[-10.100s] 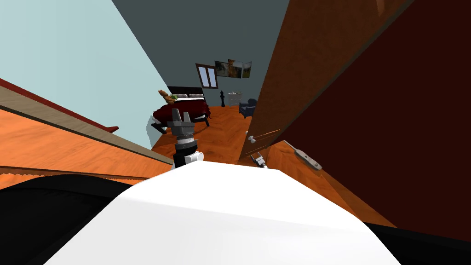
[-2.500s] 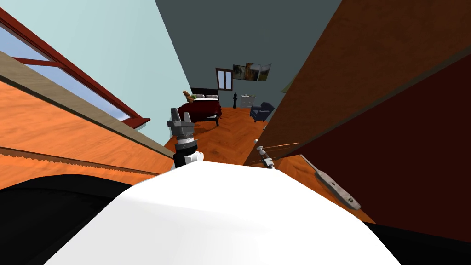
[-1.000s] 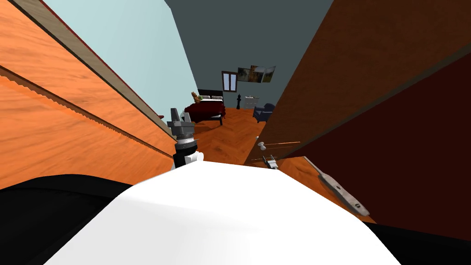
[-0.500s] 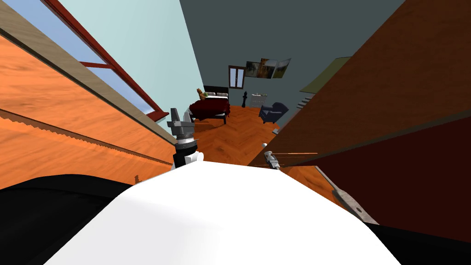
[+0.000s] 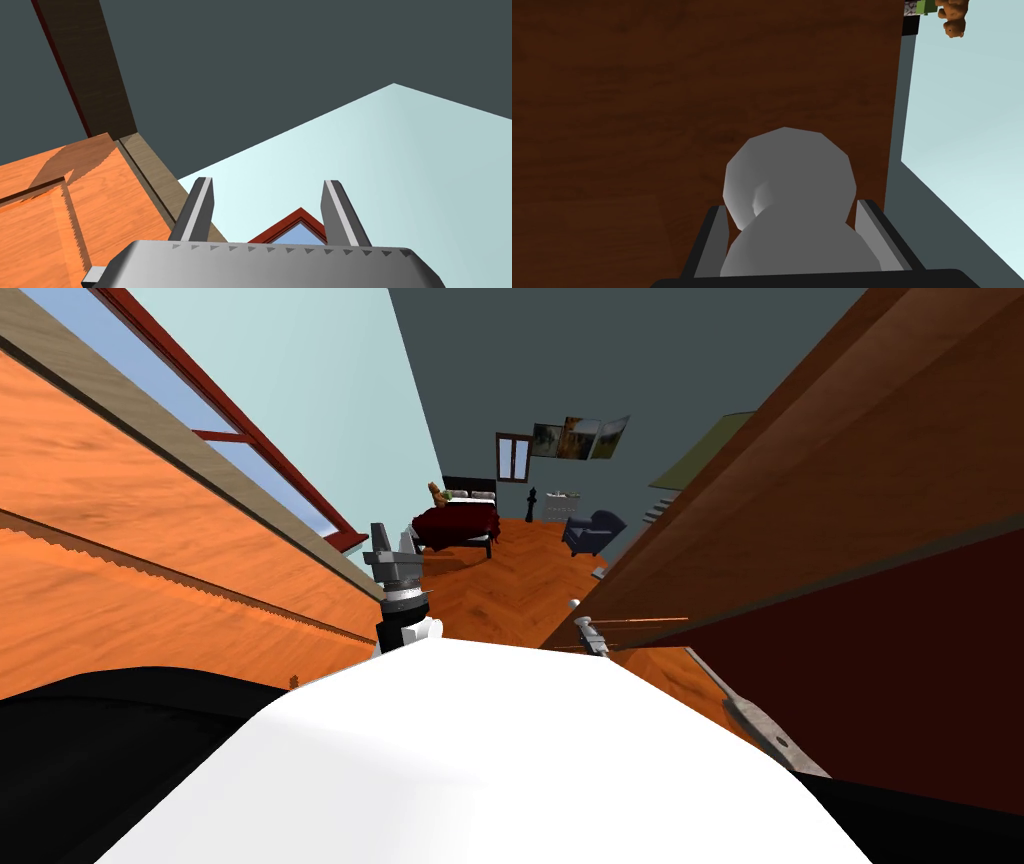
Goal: Pull the door open
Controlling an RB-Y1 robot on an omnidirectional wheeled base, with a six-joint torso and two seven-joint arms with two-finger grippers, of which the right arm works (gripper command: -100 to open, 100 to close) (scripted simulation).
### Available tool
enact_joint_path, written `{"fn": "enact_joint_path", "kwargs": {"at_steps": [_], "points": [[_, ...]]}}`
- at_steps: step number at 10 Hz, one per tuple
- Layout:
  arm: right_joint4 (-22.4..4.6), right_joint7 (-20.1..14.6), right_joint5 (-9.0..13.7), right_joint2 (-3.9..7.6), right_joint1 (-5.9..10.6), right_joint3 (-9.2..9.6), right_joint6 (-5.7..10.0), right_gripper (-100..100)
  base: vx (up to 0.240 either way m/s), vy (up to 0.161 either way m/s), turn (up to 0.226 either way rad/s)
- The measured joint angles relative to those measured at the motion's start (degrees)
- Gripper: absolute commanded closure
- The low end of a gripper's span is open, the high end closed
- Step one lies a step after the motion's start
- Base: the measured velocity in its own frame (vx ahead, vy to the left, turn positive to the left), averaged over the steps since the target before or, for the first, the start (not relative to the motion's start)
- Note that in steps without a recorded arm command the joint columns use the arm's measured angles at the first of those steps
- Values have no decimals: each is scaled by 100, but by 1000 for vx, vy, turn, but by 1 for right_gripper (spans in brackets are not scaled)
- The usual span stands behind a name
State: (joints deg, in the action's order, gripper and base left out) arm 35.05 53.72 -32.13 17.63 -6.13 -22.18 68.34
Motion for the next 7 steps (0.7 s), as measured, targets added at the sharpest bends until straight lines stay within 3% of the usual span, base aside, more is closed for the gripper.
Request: {"fn": "enact_joint_path", "kwargs": {"at_steps": [2, 7], "points": [[-14, -86, 36, 3, 1, 7, -10, 100, -33, -17, 67], [3, -703, 244, -6, 18, 62, -83, 100, -38, -20, 72]]}}
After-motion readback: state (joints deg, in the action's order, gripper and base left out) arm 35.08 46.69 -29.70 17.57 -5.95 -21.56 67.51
